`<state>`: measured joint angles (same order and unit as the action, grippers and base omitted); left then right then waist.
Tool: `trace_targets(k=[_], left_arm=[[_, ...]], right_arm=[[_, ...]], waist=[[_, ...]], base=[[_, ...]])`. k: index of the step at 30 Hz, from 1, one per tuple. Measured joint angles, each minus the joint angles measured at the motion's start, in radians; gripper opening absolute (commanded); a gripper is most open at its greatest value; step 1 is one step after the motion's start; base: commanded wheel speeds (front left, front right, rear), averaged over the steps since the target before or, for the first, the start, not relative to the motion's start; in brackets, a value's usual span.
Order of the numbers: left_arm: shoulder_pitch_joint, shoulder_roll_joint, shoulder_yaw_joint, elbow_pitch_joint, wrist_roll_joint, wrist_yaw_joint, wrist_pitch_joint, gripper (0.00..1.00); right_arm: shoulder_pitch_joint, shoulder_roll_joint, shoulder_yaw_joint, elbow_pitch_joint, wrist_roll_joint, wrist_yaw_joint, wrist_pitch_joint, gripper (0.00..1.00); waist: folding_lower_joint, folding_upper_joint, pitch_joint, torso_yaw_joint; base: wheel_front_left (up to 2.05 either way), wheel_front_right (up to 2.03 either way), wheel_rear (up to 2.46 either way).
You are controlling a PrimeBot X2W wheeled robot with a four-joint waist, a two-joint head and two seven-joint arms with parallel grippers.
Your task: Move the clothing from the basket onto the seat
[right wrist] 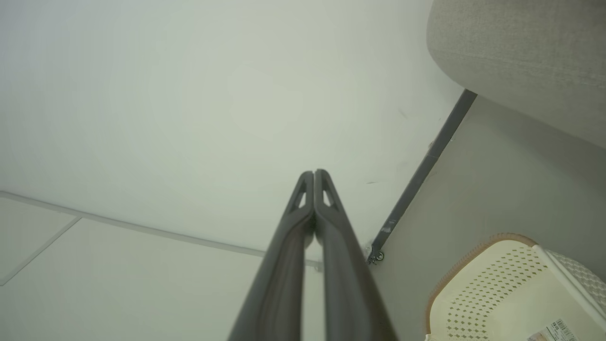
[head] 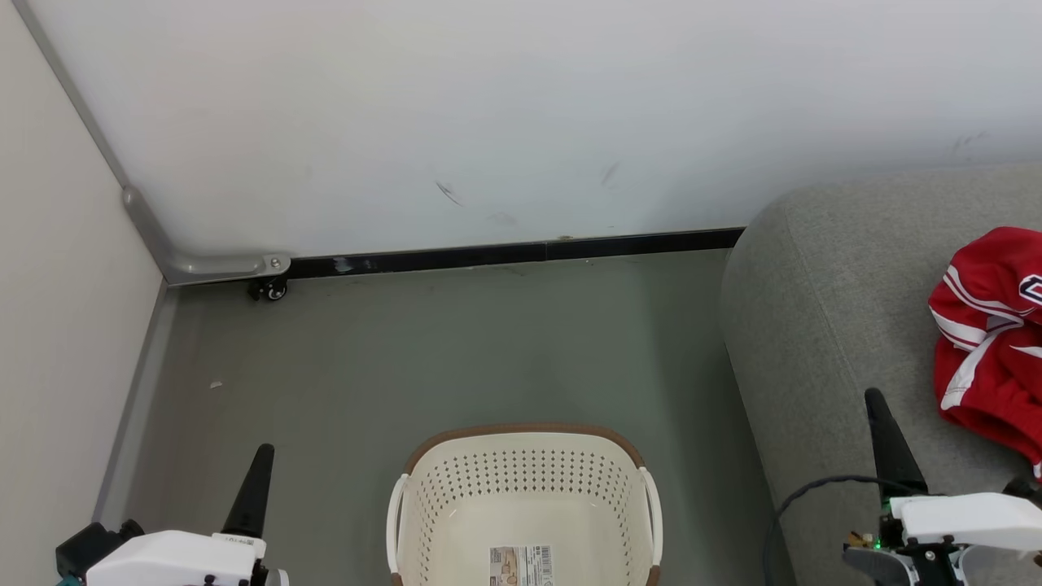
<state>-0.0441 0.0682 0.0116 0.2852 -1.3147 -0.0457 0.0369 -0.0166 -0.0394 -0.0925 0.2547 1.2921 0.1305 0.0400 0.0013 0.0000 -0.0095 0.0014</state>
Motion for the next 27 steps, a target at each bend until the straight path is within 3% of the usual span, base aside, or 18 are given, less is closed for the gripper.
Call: trace_targets(k=[21,27], left_arm=[[-0.021,-0.026,0.072,0.001,-0.269,-0.072,0.072,0.0],[-0.022,-0.031,0.076,0.001,-0.285,-0.074,0.077,0.0]], right_arm=[[-0.033,-0.002,-0.029,0.01,0.3,0.0,0.052,0.0],[-0.048,-0.002,-0.031,0.012,0.32,0.0,0.058,0.0]], waist=[[-0.0006,0.0,0.012,-0.001],[-0.0006,0.0,0.012,-0.001]], base=[[0.0,0.0,0.0],[0.0,0.0,0.0]])
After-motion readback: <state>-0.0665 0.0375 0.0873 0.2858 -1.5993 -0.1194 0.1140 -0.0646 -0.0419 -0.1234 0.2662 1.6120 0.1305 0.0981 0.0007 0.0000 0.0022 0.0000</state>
